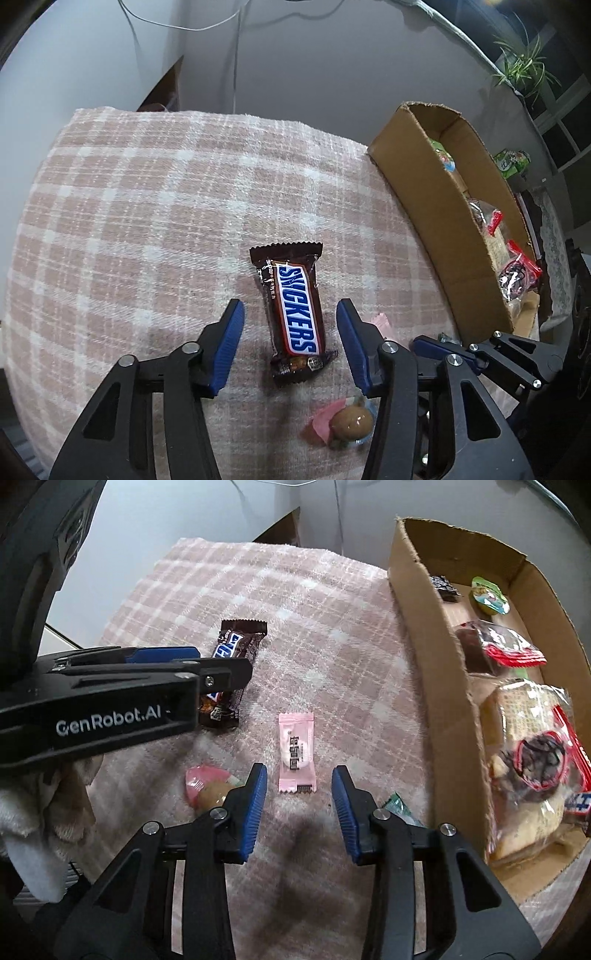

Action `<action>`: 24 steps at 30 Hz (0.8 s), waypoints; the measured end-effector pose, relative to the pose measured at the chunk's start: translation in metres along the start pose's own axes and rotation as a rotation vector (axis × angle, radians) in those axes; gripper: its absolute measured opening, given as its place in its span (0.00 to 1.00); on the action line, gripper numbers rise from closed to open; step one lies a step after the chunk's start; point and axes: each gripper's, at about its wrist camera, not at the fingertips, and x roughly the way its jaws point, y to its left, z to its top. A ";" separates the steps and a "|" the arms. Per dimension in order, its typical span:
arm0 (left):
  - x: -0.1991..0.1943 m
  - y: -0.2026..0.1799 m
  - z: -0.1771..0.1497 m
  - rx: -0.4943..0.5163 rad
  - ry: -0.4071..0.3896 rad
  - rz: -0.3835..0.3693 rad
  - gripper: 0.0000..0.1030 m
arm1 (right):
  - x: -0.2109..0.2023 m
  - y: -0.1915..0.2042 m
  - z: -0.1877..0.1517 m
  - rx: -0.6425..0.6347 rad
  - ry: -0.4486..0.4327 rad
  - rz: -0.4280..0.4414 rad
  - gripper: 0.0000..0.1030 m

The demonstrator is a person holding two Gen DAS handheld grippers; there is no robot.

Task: Organize snacks
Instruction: 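Move the left gripper to the small Snickers bar while the right gripper approaches the pink candy, then close the left gripper on the Snickers bar while the right gripper grasps the pink candy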

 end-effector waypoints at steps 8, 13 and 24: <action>0.005 -0.002 0.002 0.024 -0.008 0.042 0.30 | 0.011 0.005 0.011 -0.020 0.004 -0.019 0.37; 0.008 -0.004 0.002 0.022 -0.016 0.046 0.28 | 0.013 0.008 0.015 -0.041 0.008 -0.039 0.20; -0.002 -0.002 -0.001 0.021 -0.030 0.049 0.27 | -0.003 0.005 0.008 -0.022 -0.012 -0.016 0.20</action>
